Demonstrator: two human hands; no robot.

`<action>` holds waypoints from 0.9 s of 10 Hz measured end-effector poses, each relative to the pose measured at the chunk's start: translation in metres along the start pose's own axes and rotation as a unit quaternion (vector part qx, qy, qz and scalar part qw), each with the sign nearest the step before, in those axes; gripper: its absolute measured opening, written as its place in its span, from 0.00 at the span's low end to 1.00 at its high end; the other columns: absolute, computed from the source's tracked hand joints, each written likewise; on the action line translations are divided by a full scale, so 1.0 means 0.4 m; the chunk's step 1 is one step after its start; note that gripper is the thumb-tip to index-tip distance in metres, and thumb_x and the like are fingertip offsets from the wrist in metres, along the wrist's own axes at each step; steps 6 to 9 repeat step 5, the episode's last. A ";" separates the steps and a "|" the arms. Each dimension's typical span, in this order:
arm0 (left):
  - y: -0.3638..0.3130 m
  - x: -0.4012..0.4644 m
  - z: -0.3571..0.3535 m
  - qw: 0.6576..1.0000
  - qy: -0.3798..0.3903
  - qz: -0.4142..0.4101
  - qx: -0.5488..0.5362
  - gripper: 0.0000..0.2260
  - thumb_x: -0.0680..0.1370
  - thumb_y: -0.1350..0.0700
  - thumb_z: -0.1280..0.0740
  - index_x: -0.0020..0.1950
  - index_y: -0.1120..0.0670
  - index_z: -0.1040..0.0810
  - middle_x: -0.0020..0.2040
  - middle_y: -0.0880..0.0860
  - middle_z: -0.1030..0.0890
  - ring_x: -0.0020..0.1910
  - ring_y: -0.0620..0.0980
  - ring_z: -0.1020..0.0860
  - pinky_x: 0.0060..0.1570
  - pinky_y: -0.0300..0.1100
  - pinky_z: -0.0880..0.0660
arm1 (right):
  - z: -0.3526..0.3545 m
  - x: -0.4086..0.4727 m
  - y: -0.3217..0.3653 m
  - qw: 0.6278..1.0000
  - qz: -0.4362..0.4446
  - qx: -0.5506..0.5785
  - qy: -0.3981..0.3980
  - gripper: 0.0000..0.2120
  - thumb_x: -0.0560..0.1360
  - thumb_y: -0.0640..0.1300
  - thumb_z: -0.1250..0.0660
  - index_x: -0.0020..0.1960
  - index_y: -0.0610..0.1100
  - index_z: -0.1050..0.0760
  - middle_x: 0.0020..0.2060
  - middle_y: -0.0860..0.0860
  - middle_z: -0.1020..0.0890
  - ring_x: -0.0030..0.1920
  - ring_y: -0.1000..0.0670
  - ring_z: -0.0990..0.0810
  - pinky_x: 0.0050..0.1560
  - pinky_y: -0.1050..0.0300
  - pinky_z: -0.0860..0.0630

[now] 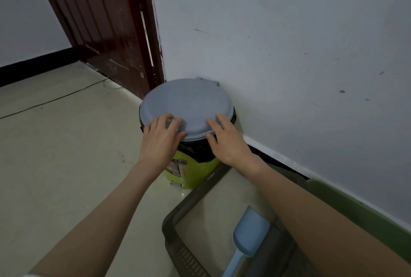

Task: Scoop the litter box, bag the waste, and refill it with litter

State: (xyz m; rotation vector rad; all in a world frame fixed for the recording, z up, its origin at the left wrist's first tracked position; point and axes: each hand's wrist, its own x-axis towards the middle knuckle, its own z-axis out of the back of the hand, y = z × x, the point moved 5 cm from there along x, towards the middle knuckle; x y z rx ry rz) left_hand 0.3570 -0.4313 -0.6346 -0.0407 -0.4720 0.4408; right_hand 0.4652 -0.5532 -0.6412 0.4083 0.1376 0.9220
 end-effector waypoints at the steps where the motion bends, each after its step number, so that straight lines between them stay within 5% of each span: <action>1: -0.008 -0.009 -0.020 1.000 0.027 -0.004 0.015 0.17 0.78 0.46 0.43 0.62 0.53 0.27 0.61 0.57 0.26 0.61 0.60 0.28 0.58 0.56 0.33 | -0.002 -0.003 -0.009 1.000 0.011 -0.026 -0.001 0.24 0.81 0.48 0.47 0.76 0.47 0.46 0.77 0.46 0.49 0.77 0.46 0.50 0.74 0.49 0.43; 2: -0.022 -0.029 -0.062 0.994 0.104 0.014 0.027 0.31 0.75 0.37 0.59 0.74 0.49 0.43 0.74 0.56 0.40 0.74 0.58 0.44 0.70 0.59 0.48 | -0.016 -0.009 -0.017 0.997 0.019 -0.067 0.014 0.26 0.81 0.50 0.48 0.77 0.49 0.51 0.77 0.47 0.53 0.77 0.47 0.53 0.74 0.46 0.45; 3: -0.032 -0.041 -0.086 0.989 0.143 0.030 0.034 0.35 0.71 0.34 0.68 0.76 0.46 0.58 0.78 0.52 0.55 0.76 0.55 0.58 0.72 0.58 0.60 | -0.025 -0.020 -0.028 0.996 0.017 -0.082 0.039 0.28 0.81 0.52 0.49 0.77 0.51 0.56 0.77 0.49 0.57 0.77 0.48 0.57 0.75 0.45 0.49; 4: -0.031 -0.038 -0.085 0.987 0.156 0.027 0.038 0.35 0.70 0.35 0.69 0.76 0.45 0.60 0.78 0.53 0.57 0.76 0.56 0.60 0.72 0.58 0.61 | -0.030 -0.037 -0.039 0.997 0.026 -0.067 0.043 0.29 0.81 0.52 0.48 0.77 0.51 0.57 0.77 0.49 0.57 0.77 0.48 0.58 0.75 0.44 0.49; 5: -0.036 -0.039 -0.080 0.988 0.149 0.013 0.034 0.33 0.71 0.35 0.68 0.76 0.44 0.60 0.78 0.54 0.57 0.75 0.57 0.61 0.73 0.57 0.61 | 0.010 -0.068 -0.045 0.994 -0.016 0.110 -0.003 0.27 0.81 0.50 0.45 0.77 0.48 0.50 0.77 0.49 0.49 0.77 0.49 0.52 0.76 0.49 0.48; 9: -0.036 -0.039 -0.080 0.988 0.149 0.013 0.034 0.33 0.71 0.35 0.68 0.76 0.44 0.60 0.78 0.54 0.57 0.75 0.57 0.61 0.73 0.57 0.61 | 0.010 -0.068 -0.045 0.994 -0.016 0.110 -0.003 0.27 0.81 0.50 0.45 0.77 0.48 0.50 0.77 0.49 0.49 0.77 0.49 0.52 0.76 0.49 0.48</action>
